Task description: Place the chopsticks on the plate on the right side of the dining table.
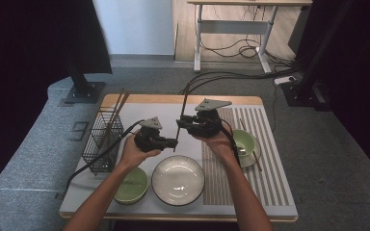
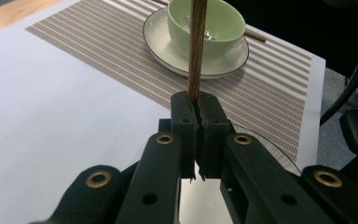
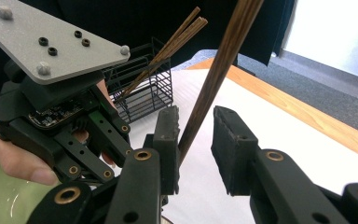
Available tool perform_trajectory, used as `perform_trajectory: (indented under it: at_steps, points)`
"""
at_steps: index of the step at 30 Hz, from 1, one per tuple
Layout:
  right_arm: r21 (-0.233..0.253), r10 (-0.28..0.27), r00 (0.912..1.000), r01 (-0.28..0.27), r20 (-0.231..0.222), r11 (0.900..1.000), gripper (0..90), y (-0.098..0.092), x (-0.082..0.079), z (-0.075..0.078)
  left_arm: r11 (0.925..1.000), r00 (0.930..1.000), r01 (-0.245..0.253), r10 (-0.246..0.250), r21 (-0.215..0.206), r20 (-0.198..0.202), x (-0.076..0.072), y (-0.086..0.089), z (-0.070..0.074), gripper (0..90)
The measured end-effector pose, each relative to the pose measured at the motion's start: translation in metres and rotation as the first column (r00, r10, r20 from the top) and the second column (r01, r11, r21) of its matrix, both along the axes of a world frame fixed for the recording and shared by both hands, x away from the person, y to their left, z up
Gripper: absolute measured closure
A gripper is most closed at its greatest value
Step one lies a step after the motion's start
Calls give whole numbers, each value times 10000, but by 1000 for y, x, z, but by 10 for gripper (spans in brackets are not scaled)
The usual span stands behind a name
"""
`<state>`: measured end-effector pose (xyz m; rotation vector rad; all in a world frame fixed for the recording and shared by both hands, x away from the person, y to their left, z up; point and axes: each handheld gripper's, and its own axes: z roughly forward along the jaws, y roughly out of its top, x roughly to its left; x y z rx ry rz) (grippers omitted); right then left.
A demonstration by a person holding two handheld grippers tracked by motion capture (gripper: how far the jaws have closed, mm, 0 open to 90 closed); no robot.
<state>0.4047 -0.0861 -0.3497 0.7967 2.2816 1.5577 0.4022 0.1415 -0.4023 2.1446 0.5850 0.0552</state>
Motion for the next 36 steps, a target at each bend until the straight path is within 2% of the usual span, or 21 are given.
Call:
perform_trajectory:
  at_steps: [9,13,18,21,24,36]
  points:
    - [-80,133,9999,-134,-95,9999,778,3,1,-2,9999,9999,50,-49,87,-104,0,1,-1,868]
    - [66,153,9996,-152,-244,9999,783,3,2,-3,10000,10000,25,-24,71,-75,0,4,-1,868]
    - [166,41,9992,-34,-410,9999,768,1,3,-6,9999,9999,14,-13,101,-106,0,7,-1,868]
    - [-7,-142,9978,142,-649,9999,748,0,6,-10,9996,10000,-2,5,288,-98,0,7,-3,867]
    - [74,-238,9969,244,-750,9997,738,-2,7,-11,9998,9999,-17,20,219,-116,0,9,-1,867]
    - [42,-404,9960,408,-795,9992,698,-7,7,-13,9998,9999,40,-37,171,-169,-1,10,0,867]
